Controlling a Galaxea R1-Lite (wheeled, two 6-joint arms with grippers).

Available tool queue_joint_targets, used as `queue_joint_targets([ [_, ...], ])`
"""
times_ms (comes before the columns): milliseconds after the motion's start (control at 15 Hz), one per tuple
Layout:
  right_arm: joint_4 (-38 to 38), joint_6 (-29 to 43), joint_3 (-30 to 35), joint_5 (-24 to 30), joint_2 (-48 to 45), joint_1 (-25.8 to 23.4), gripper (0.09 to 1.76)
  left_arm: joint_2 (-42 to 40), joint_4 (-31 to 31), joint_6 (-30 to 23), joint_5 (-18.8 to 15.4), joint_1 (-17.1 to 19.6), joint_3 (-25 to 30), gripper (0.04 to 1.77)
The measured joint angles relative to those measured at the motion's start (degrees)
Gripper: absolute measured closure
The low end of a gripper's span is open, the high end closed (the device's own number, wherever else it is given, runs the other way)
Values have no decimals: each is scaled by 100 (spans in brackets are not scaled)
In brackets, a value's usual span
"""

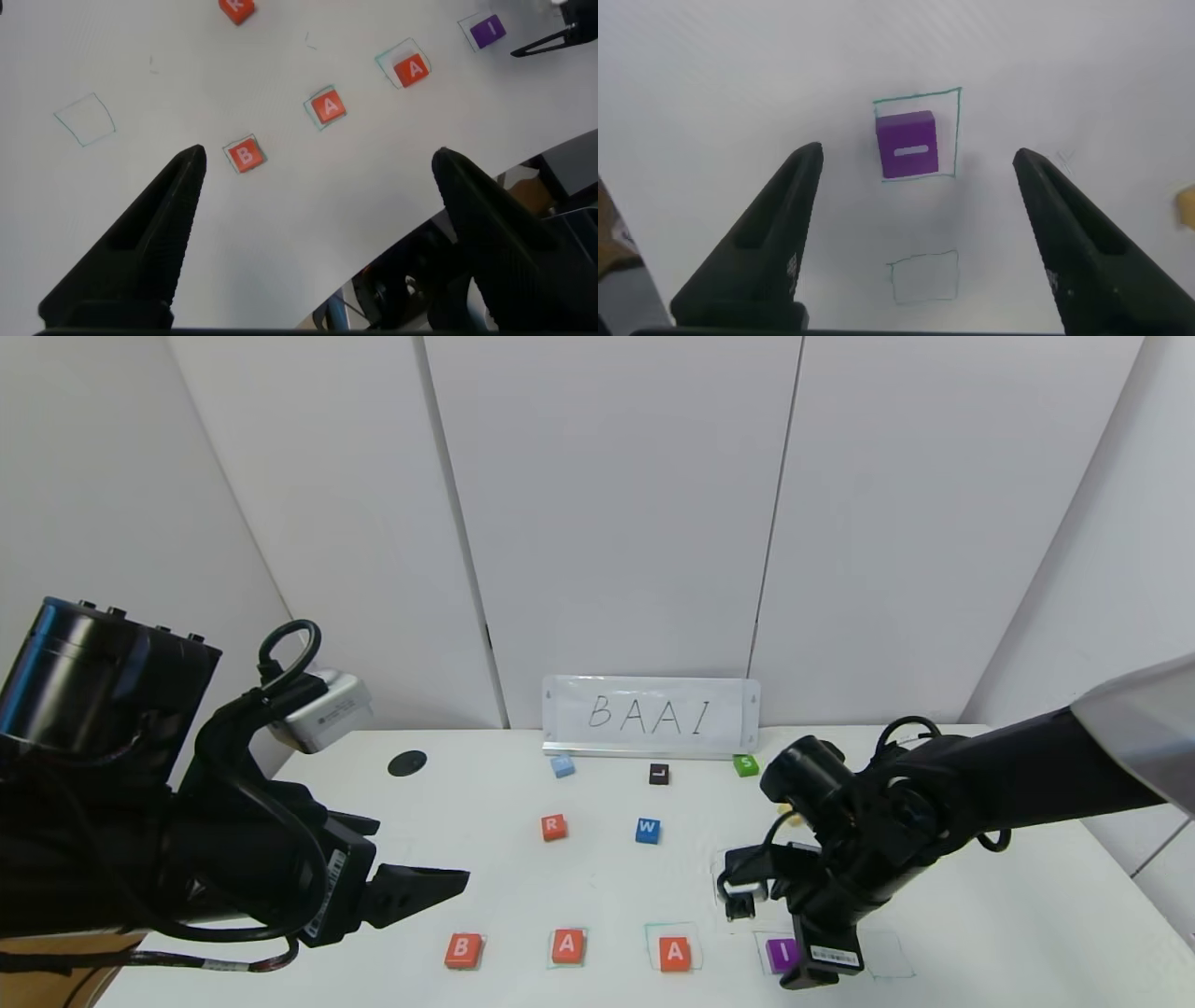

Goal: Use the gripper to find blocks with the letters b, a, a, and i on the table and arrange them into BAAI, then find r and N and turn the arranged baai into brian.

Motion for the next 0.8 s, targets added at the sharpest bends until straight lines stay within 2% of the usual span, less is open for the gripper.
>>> queue_joint_targets([
  [400, -13, 2433, 113, -233, -830, -265, 25, -88, -224, -46, 72, 102, 34, 9],
  [467, -22, 2745, 183, -244, -1023, -323, 23, -96, -224, -65, 82, 218, 41, 9],
  [667, -90, 3296, 328, -272, -1621, -739, 20, -83, -228, -71, 39, 880, 61, 9],
  [800, -692, 3607, 361, -282, -1897, -1062, 19, -101, -230, -82, 46, 1362, 98, 9],
])
